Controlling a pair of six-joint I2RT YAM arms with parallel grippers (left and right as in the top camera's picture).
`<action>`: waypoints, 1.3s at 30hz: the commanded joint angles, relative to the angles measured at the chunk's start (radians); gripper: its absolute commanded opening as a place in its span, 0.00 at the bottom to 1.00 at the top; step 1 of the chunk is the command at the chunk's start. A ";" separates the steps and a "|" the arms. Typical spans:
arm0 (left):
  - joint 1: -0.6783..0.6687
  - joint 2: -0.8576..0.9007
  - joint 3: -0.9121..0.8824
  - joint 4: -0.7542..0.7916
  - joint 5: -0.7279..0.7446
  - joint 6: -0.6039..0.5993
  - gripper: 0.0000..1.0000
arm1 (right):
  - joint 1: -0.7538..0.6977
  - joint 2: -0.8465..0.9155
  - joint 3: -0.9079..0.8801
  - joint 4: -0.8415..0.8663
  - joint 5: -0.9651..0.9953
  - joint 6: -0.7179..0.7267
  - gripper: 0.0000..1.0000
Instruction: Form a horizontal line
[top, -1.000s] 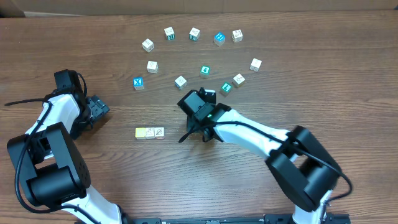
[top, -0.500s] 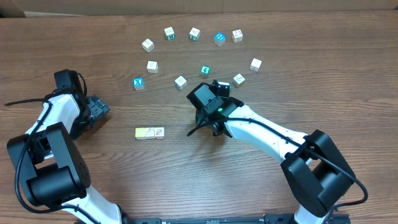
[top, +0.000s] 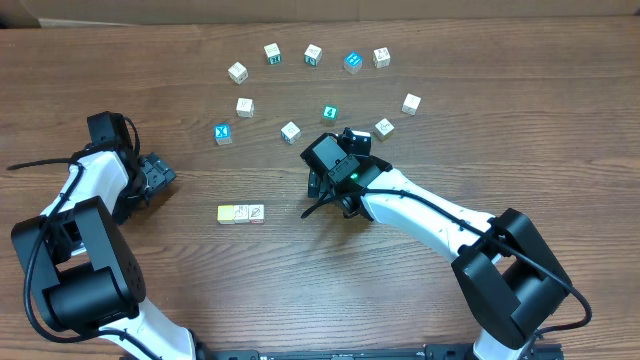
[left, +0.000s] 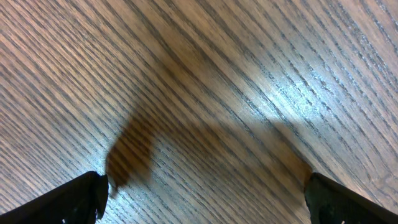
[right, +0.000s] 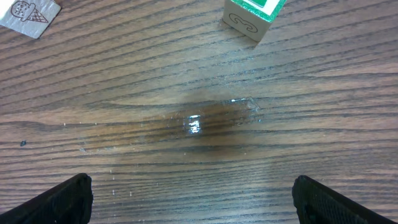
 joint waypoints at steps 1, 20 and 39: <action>-0.002 0.018 -0.006 -0.006 -0.006 -0.003 0.99 | -0.004 -0.019 -0.006 0.003 0.018 -0.001 1.00; -0.002 0.018 -0.006 -0.006 -0.006 -0.002 0.99 | -0.004 -0.019 -0.006 0.002 0.018 -0.001 1.00; -0.002 0.018 -0.006 -0.006 -0.006 -0.003 1.00 | -0.004 -0.019 -0.006 -0.006 0.022 -0.002 0.47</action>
